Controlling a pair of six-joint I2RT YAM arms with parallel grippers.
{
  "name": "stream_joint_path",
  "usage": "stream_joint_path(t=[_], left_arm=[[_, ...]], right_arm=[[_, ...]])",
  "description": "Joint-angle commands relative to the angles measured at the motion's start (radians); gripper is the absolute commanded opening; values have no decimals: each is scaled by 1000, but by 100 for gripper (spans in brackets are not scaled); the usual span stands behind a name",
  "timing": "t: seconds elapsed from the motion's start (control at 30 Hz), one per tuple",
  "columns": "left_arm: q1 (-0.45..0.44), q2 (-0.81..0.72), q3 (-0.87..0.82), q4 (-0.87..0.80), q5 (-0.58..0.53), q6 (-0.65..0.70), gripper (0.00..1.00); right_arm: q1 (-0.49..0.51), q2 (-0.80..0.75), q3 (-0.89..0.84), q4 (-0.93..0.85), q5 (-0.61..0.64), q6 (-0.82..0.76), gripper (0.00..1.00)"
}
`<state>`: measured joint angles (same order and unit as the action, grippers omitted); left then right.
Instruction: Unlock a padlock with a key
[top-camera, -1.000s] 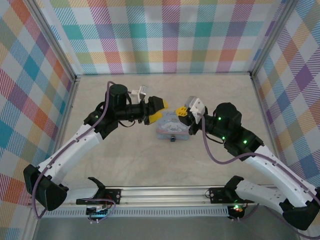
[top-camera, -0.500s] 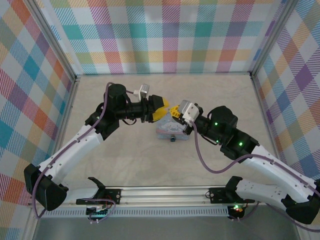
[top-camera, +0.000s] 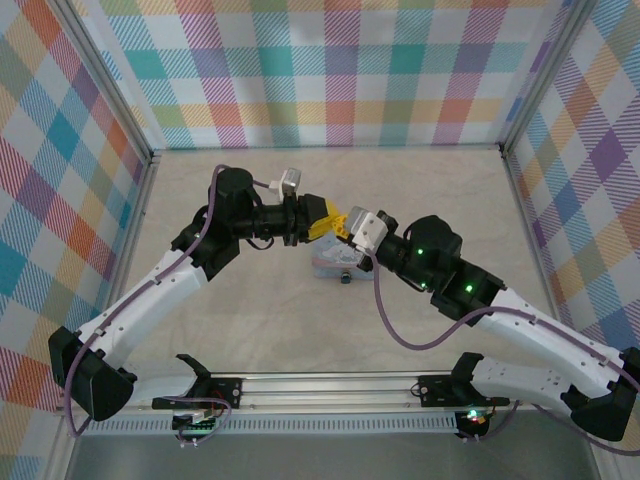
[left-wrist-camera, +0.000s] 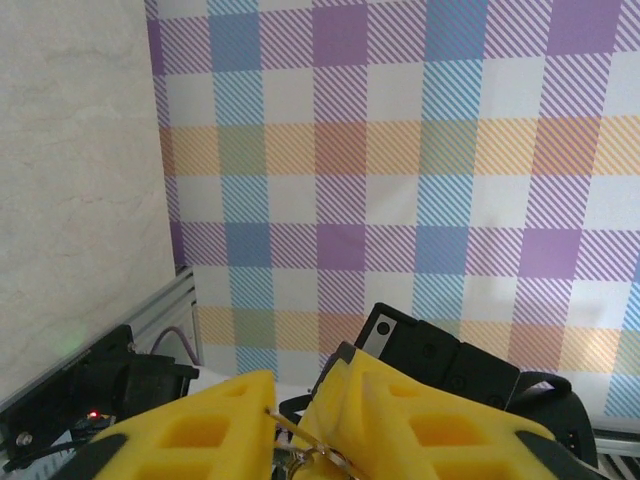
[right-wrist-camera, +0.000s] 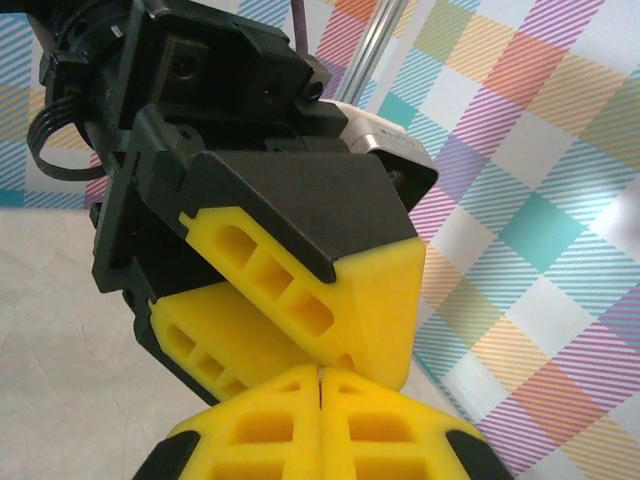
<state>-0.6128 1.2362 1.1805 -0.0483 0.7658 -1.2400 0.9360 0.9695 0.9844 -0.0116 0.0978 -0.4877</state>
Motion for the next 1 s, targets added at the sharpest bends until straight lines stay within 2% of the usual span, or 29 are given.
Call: stream_joint_path(t=[0.0,0.27,0.37,0.43,0.5,0.57,0.63,0.67,0.73,0.8,0.87,0.97], left_arm=[[-10,4,19,15,43,1,21],[-8,17,18,9,38,19,0],[-8,19,13,9,30,26,0],[-7,17,14,-3,24,40,0],[-5,11,16,-19,13,61,0],[1,1,20,-44,-6,91,0],[10,-11,50,-147,-51,186,0],[11,-17,70,-208,-82,242,0],[14,-30,101,-324,-159,352,0],[16,-43,108,-364,-224,419,0],[17,-53,97,-371,-277,462,0],[17,-65,67,-352,-340,508,0]], right_arm=[[8,-26,-34,24,7,-13,0],[14,-54,-62,-1,17,-14,0],[13,-54,-62,-6,16,-15,0],[13,-53,-61,-9,20,-15,4],[14,-54,-60,-12,31,-8,15],[14,-65,-65,-14,51,17,36],[14,-80,-68,-31,96,64,54],[12,-85,-68,-39,112,87,59],[12,-100,-66,-81,148,177,71],[9,-105,-60,-130,155,280,82],[4,-100,-54,-176,141,373,100],[-28,-85,-48,-222,61,558,100]])
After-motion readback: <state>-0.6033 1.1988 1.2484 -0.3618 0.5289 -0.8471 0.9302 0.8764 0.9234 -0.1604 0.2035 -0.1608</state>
